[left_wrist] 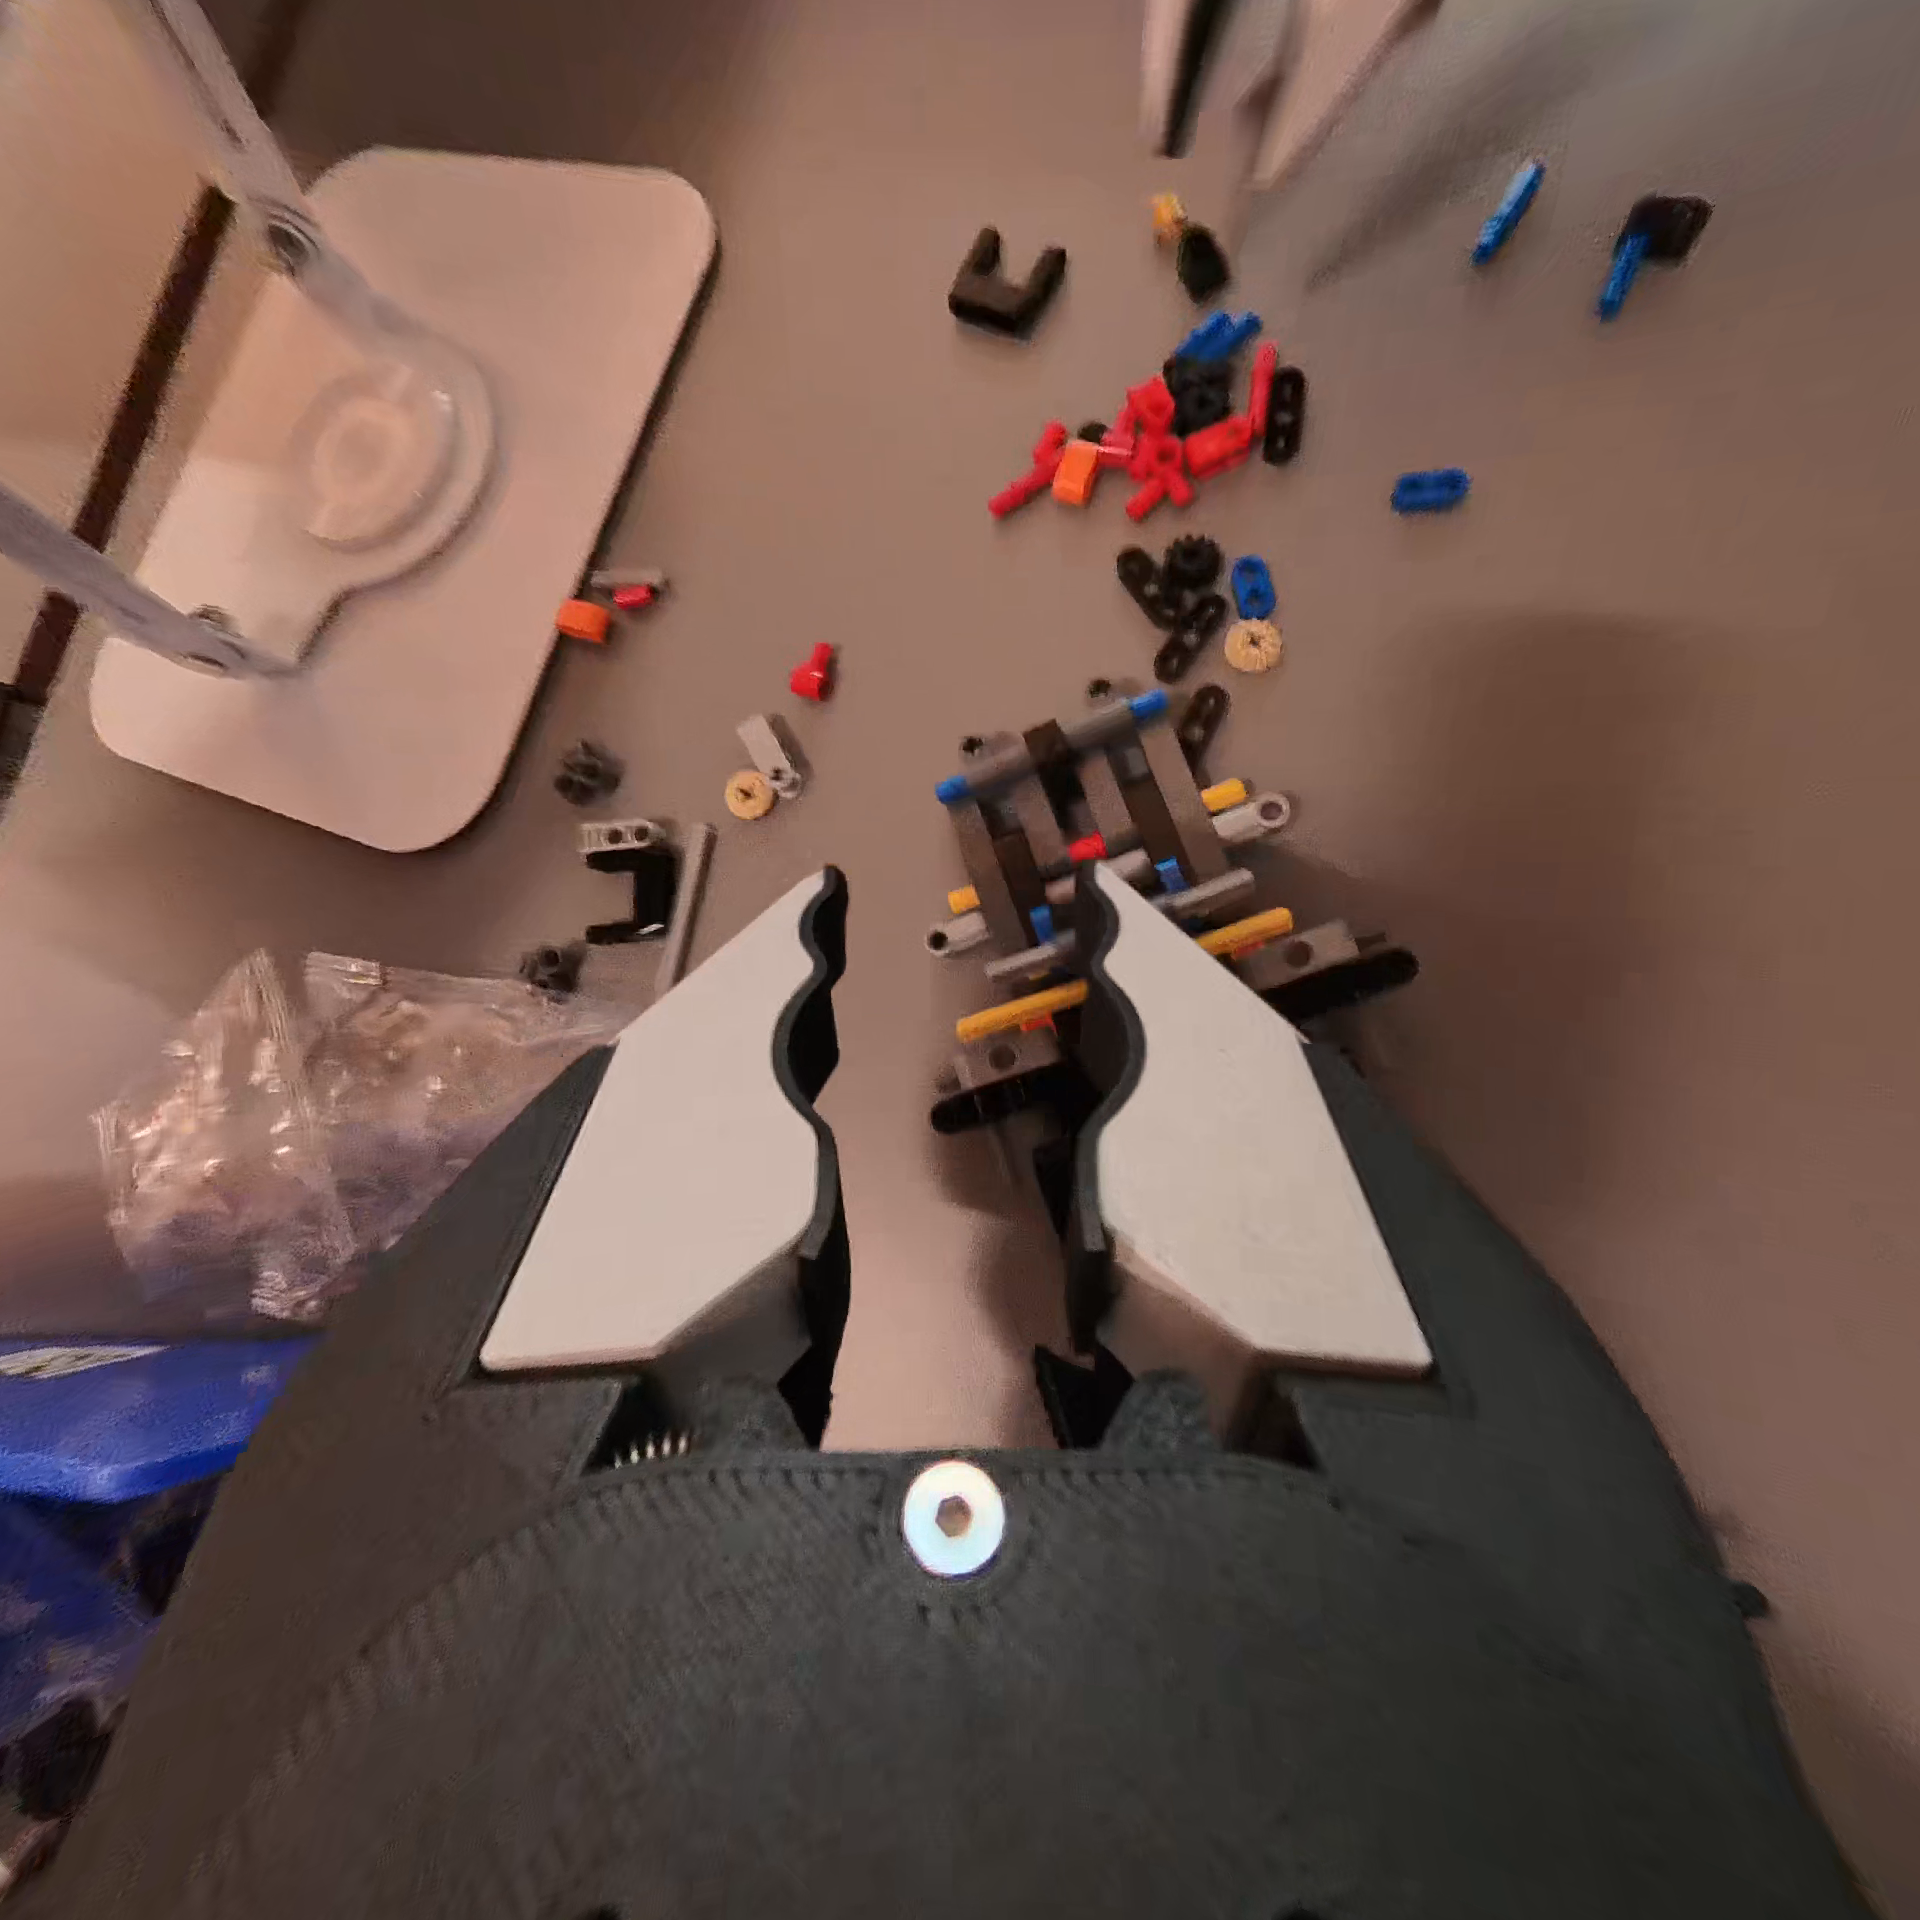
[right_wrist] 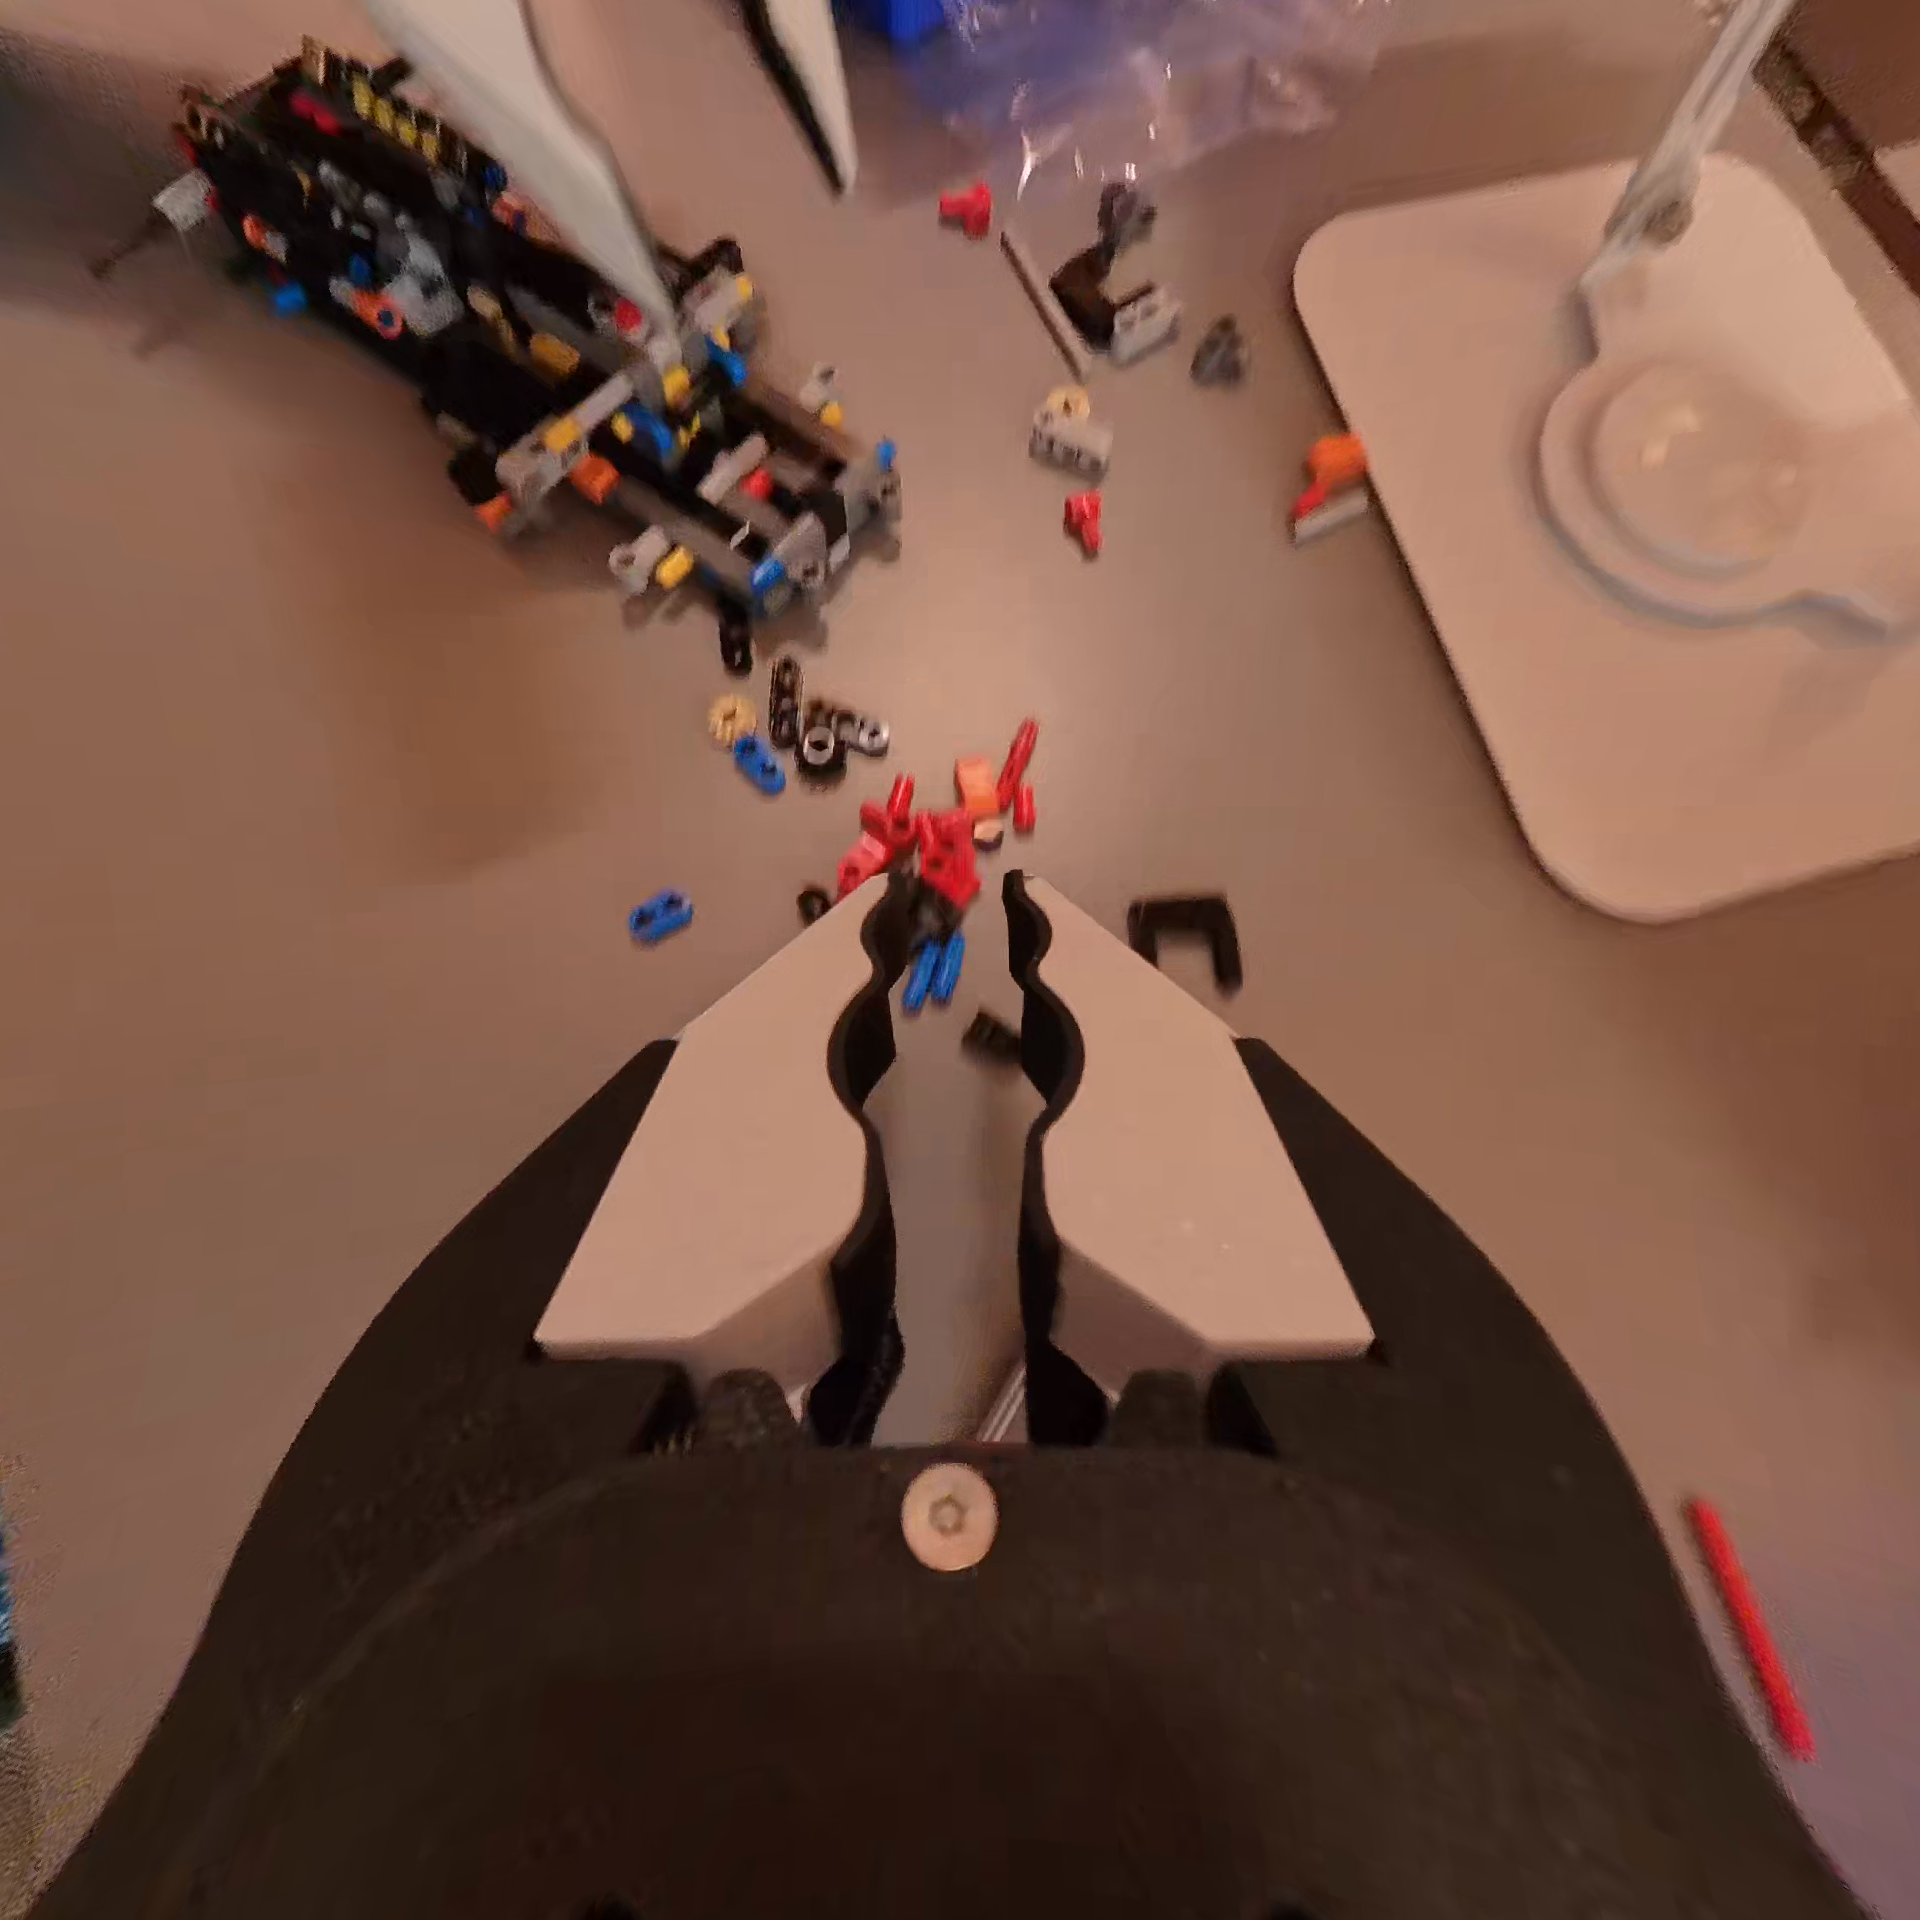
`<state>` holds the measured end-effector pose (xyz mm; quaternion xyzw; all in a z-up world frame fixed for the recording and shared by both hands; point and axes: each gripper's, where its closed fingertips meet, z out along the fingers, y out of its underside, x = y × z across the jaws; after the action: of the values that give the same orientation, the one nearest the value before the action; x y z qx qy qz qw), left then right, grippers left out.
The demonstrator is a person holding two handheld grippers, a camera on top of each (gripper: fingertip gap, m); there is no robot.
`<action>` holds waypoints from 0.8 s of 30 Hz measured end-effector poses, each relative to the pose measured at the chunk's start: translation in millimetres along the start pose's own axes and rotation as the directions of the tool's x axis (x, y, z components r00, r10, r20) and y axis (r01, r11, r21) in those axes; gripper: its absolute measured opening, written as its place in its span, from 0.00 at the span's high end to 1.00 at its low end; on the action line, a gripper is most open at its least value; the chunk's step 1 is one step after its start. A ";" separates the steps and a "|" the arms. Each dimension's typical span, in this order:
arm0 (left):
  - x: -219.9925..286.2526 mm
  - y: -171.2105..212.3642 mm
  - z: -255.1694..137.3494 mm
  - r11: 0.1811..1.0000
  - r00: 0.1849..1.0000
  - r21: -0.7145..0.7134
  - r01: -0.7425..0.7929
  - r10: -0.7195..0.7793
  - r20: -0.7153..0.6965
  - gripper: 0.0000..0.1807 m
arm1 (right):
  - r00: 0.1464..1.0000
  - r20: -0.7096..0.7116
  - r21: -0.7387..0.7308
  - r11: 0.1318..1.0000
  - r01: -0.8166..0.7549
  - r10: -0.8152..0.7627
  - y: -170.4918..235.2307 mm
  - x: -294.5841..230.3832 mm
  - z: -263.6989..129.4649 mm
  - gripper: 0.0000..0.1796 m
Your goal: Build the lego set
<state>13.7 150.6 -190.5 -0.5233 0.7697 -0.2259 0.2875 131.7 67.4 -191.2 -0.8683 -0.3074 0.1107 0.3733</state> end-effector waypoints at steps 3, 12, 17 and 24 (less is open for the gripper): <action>15.1 2.8 4.0 1.000 0.997 -0.022 0.003 -0.005 -0.076 0.76 | 0.998 0.026 -0.003 0.999 0.049 -0.049 -23.9 8.8 22.4 0.91; 28.9 8.2 1.9 0.999 0.984 -0.030 0.042 -0.047 -0.172 0.84 | 0.996 0.055 0.013 0.998 0.066 -0.066 -55.3 26.4 44.0 0.90; 33.6 20.9 -1.8 0.996 0.976 -0.073 0.052 -0.066 -0.208 0.86 | 0.992 0.102 -0.053 0.996 0.078 -0.072 -29.7 13.1 28.9 0.91; 29.6 31.3 -9.9 0.993 0.977 -0.101 0.062 -0.081 -0.196 0.85 | 0.977 0.187 -0.089 0.988 0.123 -0.105 -8.5 -26.0 32.8 0.91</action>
<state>-22.7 134.4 -209.6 -0.5382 0.7853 -0.2508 0.1755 93.6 74.9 -209.0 -0.8530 -0.3948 0.1523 0.3054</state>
